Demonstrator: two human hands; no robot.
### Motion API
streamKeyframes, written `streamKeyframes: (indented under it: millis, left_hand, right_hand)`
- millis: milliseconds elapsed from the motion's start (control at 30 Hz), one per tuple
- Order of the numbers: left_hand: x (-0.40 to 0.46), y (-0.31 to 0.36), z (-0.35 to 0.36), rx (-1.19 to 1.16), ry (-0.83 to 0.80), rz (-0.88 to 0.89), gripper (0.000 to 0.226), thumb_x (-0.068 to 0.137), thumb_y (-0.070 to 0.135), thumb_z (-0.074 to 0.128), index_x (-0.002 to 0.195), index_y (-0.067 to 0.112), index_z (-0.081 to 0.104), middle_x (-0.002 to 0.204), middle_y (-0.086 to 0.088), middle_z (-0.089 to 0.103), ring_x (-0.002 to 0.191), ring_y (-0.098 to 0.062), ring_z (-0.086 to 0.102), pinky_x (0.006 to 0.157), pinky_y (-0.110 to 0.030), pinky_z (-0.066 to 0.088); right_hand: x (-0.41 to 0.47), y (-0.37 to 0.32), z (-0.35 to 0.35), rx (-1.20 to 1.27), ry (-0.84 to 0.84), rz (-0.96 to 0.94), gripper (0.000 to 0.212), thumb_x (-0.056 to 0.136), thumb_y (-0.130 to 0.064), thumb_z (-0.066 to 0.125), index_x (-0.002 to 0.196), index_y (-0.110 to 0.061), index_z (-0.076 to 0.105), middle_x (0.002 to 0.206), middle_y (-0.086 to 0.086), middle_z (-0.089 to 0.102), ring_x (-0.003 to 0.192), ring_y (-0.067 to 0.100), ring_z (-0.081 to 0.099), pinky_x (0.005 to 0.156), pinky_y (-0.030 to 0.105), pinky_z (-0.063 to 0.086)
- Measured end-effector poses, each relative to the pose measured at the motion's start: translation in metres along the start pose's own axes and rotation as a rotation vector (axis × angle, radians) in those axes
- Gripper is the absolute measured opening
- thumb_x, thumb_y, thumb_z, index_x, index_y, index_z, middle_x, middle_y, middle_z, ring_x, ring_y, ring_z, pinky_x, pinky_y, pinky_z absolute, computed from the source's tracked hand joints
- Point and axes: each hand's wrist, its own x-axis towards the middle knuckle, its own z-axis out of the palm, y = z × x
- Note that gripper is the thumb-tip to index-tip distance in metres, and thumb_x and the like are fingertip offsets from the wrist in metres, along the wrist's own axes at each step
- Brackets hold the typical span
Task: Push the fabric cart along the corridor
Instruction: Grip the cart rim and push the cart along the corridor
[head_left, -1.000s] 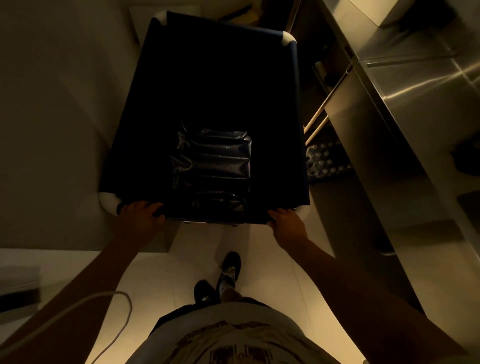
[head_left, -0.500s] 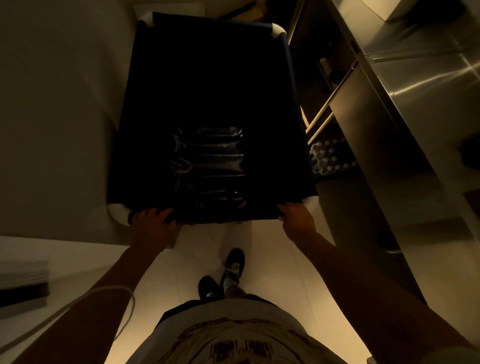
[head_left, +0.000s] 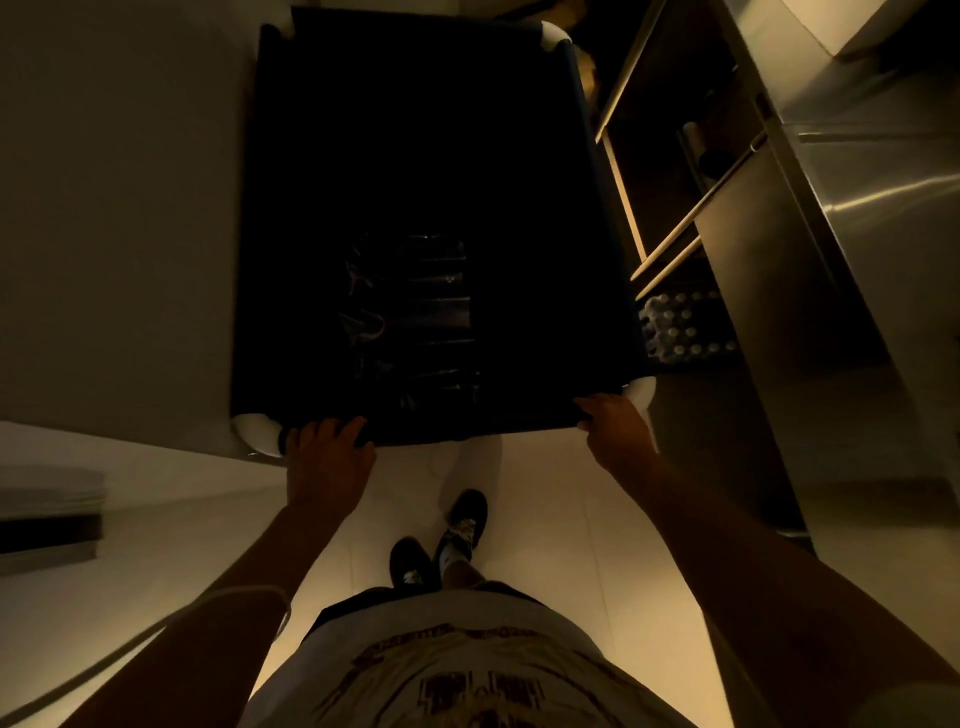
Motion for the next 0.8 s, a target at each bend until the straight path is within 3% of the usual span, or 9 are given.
streamKeyframes:
  millis: [333, 633, 800]
  left_hand:
    - [-0.009, 0.017, 0.000, 0.022, -0.001, -0.061, 0.046, 0.090, 0.039, 0.065, 0.132, 0.020, 0.062, 0.122, -0.017, 0.067, 0.119, -0.042, 0.056, 0.108, -0.059, 0.035]
    - [-0.007, 0.020, 0.001, -0.018, 0.048, -0.071, 0.052, 0.092, 0.048, 0.044, 0.131, 0.019, 0.063, 0.121, -0.015, 0.067, 0.119, -0.041, 0.055, 0.111, -0.060, 0.033]
    - [-0.005, 0.020, 0.005, -0.007, 0.072, -0.074, 0.051, 0.092, 0.048, 0.042, 0.131, 0.021, 0.062, 0.122, -0.015, 0.065, 0.120, -0.040, 0.054, 0.112, -0.059, 0.031]
  right_hand:
    - [0.010, 0.011, -0.009, -0.025, -0.015, -0.049, 0.043, 0.096, -0.010, 0.063, 0.137, -0.021, 0.061, 0.137, 0.007, 0.063, 0.130, 0.028, 0.055, 0.108, 0.041, 0.048]
    - [0.013, 0.017, -0.006, -0.016, 0.016, -0.081, 0.042, 0.096, -0.012, 0.062, 0.138, -0.020, 0.061, 0.137, 0.005, 0.063, 0.132, 0.026, 0.054, 0.108, 0.038, 0.047]
    - [0.013, 0.018, 0.002, 0.029, 0.056, -0.080, 0.044, 0.095, -0.008, 0.063, 0.138, -0.017, 0.060, 0.140, 0.006, 0.060, 0.136, 0.028, 0.049, 0.114, 0.040, 0.042]
